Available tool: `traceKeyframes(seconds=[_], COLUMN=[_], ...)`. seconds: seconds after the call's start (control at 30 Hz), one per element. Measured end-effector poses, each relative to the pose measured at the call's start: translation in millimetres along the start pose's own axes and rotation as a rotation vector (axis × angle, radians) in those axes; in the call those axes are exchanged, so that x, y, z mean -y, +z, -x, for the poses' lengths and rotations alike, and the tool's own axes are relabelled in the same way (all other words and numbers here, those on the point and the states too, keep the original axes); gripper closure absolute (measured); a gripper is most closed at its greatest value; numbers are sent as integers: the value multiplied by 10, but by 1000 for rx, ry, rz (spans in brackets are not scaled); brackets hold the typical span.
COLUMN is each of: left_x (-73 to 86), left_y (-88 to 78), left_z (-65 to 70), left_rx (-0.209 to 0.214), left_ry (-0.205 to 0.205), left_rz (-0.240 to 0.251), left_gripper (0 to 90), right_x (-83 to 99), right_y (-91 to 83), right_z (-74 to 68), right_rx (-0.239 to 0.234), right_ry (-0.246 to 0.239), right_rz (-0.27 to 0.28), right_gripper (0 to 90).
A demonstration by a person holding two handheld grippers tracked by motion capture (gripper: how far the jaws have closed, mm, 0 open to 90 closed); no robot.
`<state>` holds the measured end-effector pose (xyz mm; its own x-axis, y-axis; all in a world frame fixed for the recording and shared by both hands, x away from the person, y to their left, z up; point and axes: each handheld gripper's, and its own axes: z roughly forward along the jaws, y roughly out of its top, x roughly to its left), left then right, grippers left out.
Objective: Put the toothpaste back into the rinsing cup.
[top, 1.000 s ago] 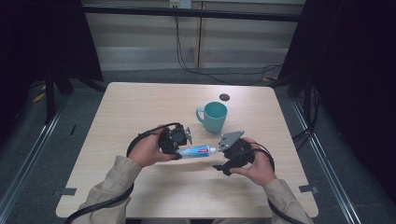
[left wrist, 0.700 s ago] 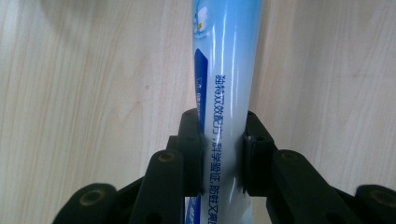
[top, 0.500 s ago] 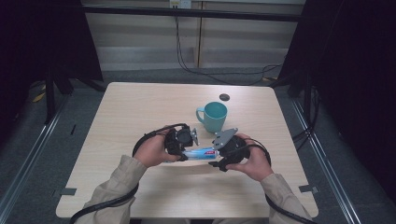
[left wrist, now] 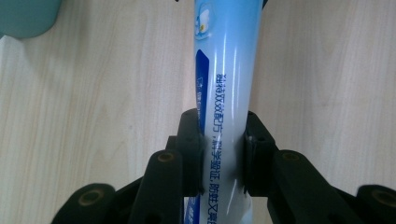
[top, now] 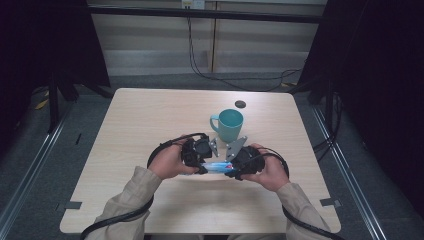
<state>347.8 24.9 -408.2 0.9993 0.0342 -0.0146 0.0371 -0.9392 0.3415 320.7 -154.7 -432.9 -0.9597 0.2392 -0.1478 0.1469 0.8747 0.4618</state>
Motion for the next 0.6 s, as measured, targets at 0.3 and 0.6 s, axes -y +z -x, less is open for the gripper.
traceKeyframes(seconds=[0.3,0.6], left_x=[4,-48], left_y=[-13,-37], left_z=[-12,16], left_rx=[7,-18], left_ry=[8,28], left_rz=[23,27], left_gripper=[733,729], right_x=[-3,22], right_y=[-26,38], right_z=[14,48], right_rx=[-19,-36], right_ry=[21,29], right_rz=[-19,28], right_gripper=[523,540])
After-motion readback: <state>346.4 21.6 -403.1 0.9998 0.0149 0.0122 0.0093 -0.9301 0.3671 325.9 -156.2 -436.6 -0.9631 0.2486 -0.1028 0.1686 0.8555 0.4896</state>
